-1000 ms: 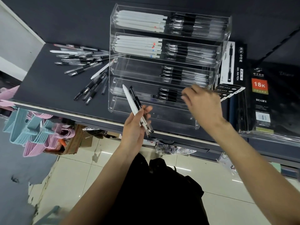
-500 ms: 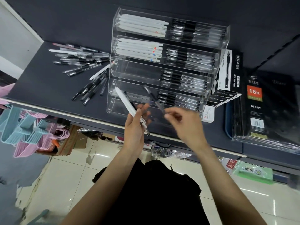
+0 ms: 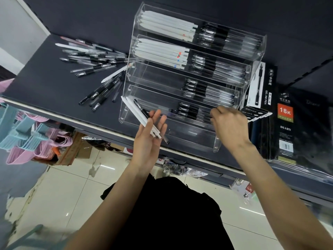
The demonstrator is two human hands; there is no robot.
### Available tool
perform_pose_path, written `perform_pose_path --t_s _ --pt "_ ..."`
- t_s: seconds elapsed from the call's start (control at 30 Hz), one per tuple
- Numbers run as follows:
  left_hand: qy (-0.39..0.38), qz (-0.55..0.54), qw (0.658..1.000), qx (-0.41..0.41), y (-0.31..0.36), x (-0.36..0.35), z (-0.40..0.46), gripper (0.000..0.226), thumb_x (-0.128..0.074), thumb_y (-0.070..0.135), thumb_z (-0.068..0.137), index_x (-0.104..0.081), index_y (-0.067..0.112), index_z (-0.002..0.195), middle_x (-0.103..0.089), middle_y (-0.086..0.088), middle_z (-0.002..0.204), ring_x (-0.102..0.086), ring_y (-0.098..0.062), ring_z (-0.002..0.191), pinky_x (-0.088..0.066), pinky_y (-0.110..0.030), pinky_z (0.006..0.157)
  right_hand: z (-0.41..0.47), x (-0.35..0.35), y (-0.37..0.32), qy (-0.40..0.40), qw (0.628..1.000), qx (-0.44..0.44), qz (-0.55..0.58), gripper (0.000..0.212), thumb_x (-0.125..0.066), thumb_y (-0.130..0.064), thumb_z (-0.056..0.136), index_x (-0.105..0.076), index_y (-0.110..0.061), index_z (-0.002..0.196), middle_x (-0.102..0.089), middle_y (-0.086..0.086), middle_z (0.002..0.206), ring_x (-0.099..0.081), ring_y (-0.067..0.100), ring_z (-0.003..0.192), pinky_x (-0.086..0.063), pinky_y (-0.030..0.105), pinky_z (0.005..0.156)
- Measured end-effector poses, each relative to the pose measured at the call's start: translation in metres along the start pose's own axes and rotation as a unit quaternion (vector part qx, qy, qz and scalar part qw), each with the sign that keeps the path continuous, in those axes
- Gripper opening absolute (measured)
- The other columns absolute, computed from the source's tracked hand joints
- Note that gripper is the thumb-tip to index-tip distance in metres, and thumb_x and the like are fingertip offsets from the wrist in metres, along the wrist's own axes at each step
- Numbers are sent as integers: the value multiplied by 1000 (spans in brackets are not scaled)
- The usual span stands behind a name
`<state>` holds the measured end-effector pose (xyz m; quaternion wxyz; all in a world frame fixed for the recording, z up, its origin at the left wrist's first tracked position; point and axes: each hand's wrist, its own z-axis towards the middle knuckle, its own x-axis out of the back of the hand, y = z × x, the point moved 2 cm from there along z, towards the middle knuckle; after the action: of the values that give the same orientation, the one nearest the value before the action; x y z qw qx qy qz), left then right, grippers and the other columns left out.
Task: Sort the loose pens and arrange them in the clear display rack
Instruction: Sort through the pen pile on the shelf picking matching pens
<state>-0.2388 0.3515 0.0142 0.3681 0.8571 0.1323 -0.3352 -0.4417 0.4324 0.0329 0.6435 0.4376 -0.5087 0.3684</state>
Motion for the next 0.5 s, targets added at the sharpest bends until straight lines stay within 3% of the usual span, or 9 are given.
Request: perform_pose_path --t_s 0.13,0.23,0.27,0.37,0.5 --pt "3 -15 1000 5 -3 2 -1 25 -35 15 103 -56 16 117 -66 1 120 -62 -14 114 -49 -29 98 4 -1 -2 12 1000 -6 -4 27 -83 1 53 -63 -13 62 -59 1 57 -57 20 51 -43 22 45" --pt "9 -17 1000 4 -6 3 -2 25 -34 16 104 -53 17 118 -66 3 120 -60 -15 118 -42 -34 104 -3 10 -10 63 992 -30 103 6 -75 -8 75 -70 -12 74 -66 2 70 -62 22 61 -51 28 53" --pt "9 -13 1000 0 -8 3 -2 25 -34 17 104 -52 17 120 -66 4 120 -59 -14 119 -40 -35 105 -6 20 -20 58 981 -33 181 2 -70 -14 82 -72 -13 83 -68 1 77 -64 20 66 -54 30 56" --pt "3 8 1000 -14 -12 0 -5 23 -34 19 104 -52 19 117 -66 6 121 -57 -13 121 -40 -35 104 -17 44 -64 -33 912 -45 406 20 -63 -36 88 -69 -20 99 -71 -8 87 -65 5 72 -54 20 65" --pt "-11 24 999 -30 -14 -6 -11 25 -33 21 104 -54 18 117 -68 7 116 -60 -12 115 -45 -31 96 -26 38 -93 -69 877 -60 472 17 -71 -31 83 -67 -24 98 -70 -14 83 -64 1 74 -55 26 71"
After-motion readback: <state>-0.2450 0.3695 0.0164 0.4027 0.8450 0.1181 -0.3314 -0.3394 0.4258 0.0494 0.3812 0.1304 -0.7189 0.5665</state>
